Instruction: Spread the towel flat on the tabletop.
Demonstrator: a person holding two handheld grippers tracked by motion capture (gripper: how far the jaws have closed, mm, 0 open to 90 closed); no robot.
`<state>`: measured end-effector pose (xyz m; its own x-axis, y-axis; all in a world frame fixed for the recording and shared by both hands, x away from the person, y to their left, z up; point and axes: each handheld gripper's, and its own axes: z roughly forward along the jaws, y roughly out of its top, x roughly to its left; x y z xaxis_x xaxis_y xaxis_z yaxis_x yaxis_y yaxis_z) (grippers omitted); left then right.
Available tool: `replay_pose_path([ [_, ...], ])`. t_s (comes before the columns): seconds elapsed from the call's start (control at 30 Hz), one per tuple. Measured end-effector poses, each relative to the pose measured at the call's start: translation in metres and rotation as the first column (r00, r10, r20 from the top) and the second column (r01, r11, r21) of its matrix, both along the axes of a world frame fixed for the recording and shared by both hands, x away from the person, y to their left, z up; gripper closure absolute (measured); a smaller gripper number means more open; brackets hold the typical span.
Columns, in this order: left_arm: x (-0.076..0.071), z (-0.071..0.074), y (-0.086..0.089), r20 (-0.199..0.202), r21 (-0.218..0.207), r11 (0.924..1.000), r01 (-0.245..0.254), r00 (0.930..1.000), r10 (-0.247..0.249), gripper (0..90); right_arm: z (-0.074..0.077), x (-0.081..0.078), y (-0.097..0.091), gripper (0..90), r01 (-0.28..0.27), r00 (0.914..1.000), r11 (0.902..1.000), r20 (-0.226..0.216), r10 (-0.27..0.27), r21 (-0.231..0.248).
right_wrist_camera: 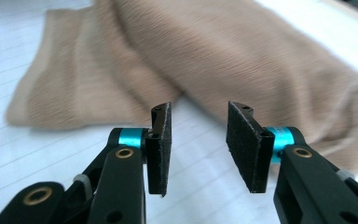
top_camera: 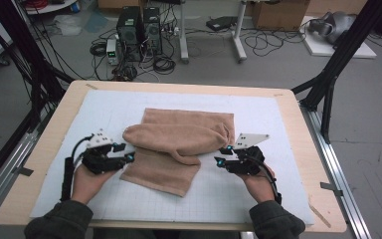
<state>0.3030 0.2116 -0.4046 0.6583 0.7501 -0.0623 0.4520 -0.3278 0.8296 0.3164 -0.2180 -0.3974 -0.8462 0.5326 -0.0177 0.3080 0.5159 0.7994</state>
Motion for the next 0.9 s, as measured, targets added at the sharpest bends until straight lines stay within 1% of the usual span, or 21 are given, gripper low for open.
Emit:
replay_pose_path([
  [0.07, -0.006, -0.011, -0.011, -0.019, 0.029, 0.9981, 0.054, 0.9984, -0.054, 49.7, -0.003, -0.003, 0.003, 60.5, -0.011, 0.9999, 0.9999, -0.007, 0.011, -0.003],
  [0.1, -0.006, -0.016, -0.015, -0.037, 0.05, 0.9956, 0.079, 0.9963, -0.077, 49.7, -0.007, -0.004, 0.006, 60.0, -0.023, 0.9996, 0.9997, -0.016, 0.023, -0.005],
  [0.13, -0.006, -0.02, -0.019, -0.054, 0.052, 0.9942, 0.094, 0.9944, -0.091, 49.7, -0.01, -0.005, 0.01, 58.5, -0.031, 0.9993, 0.9995, -0.021, 0.031, -0.01],
  [0.17, -0.004, -0.026, -0.023, -0.074, 0.067, 0.9919, 0.108, 0.9919, -0.103, 49.8, -0.012, -0.005, 0.013, 58.1, -0.035, 0.999, 0.9992, -0.027, 0.034, -0.018],
  [0.23, -0.001, -0.037, -0.03, -0.117, 0.115, 0.9852, 0.127, 0.9866, -0.113, 52.6, -0.017, -0.005, 0.021, 56.9, -0.056, 0.9978, 0.9982, -0.037, 0.055, -0.02],
  [0.27, -0.004, -0.038, -0.032, -0.074, 0.128, 0.9852, 0.114, 0.9917, -0.106, 62.0, -0.021, -0.003, 0.03, 56.4, -0.068, 0.9971, 0.9973, -0.037, 0.067, -0.026],
  [0.3, -0.005, -0.039, -0.033, -0.058, 0.137, 0.9836, 0.118, 0.9922, -0.111, 66.4, -0.023, -0.002, 0.034, 55.6, -0.068, 0.997, 0.9972, -0.04, 0.067, -0.032],
  [0.33, -0.006, -0.039, -0.034, -0.058, 0.131, 0.9833, 0.126, 0.9911, -0.119, 73.7, -0.026, 0.001, 0.038, 54.8, -0.068, 0.9966, 0.9971, -0.048, 0.066, -0.034],
  [0.4, -0.007, -0.039, -0.036, -0.06, 0.124, 0.9819, 0.143, 0.9888, -0.137, 80.3, -0.031, 0.007, 0.047, 54.9, -0.074, 0.9955, 0.9967, -0.062, 0.071, -0.035],
  [0.47, -0.007, -0.039, -0.036, -0.067, 0.117, 0.982, 0.148, 0.9877, -0.141, 83.4, -0.037, 0.013, 0.056, 55.5, -0.067, 0.9952, 0.9965, -0.074, 0.063, -0.05],
  [0.5, -0.007, -0.038, -0.036, -0.07, 0.118, 0.9822, 0.146, 0.9879, -0.138, 84.4, -0.039, 0.015, 0.059, 56.3, -0.061, 0.9949, 0.997, -0.084, 0.056, -0.048],
  [0.53, -0.008, -0.038, -0.036, -0.068, 0.12, 0.9822, 0.144, 0.9882, -0.137, 84.7, -0.042, 0.016, 0.062, 59.9, -0.062, 0.9941, 0.997, -0.092, 0.057, -0.047],
  [0.57, -0.009, -0.037, -0.036, -0.068, 0.126, 0.9813, 0.146, 0.9881, -0.138, 84.7, -0.042, 0.016, 0.062, 59.9, -0.062, 0.9941, 0.997, -0.092, 0.057, -0.047],
  [0.6, -0.011, -0.036, -0.037, -0.067, 0.12, 0.9818, 0.147, 0.9879, -0.14, 85.0, -0.043, 0.017, 0.064, 65.7, -0.073, 0.9924, 0.9961, -0.103, 0.067, -0.051],
  [0.63, -0.013, -0.034, -0.036, -0.066, 0.113, 0.9818, 0.153, 0.9871, -0.146, 85.3, -0.042, 0.016, 0.064, 81.1, -0.095, 0.9915, 0.9949, -0.092, 0.092, -0.034],
  [0.67, -0.016, -0.032, -0.036, -0.06, 0.105, 0.9821, 0.157, 0.9867, -0.151, 85.3, -0.042, 0.016, 0.064, 81.1, -0.095, 0.9915, 0.9949, -0.092, 0.092, -0.034],
  [0.77, -0.026, -0.022, -0.034, -0.037, 0.079, 0.9837, 0.162, 0.9866, -0.159, 85.4, -0.032, 0.012, 0.057, 84.1, -0.118, 0.9888, 0.993, -0.092, 0.117, -0.006],
  [0.8, -0.03, -0.018, -0.034, -0.033, 0.066, 0.9836, 0.168, 0.9856, -0.166, 85.5, -0.028, 0.008, 0.055, 84.2, -0.127, 0.9882, 0.9918, -0.087, 0.126, -0.009],
  [0.83, -0.034, -0.014, -0.034, -0.022, 0.061, 0.9828, 0.174, 0.9846, -0.173, 85.5, -0.019, -0.001, 0.048, 84.3, -0.141, 0.9871, 0.9899, -0.077, 0.14, -0.01],
  [0.87, -0.039, -0.009, -0.035, -0.015, 0.051, 0.9821, 0.181, 0.9834, -0.181, 85.5, -0.014, -0.006, 0.043, 84.3, -0.153, 0.985, 0.9881, -0.079, 0.153, -0.001],
  [0.9, -0.043, -0.005, -0.036, -0.009, 0.034, 0.9807, 0.192, 0.9813, -0.192, 85.5, -0.014, -0.006, 0.043, 84.3, -0.153, 0.985, 0.9881, -0.079, 0.153, -0.001],
])
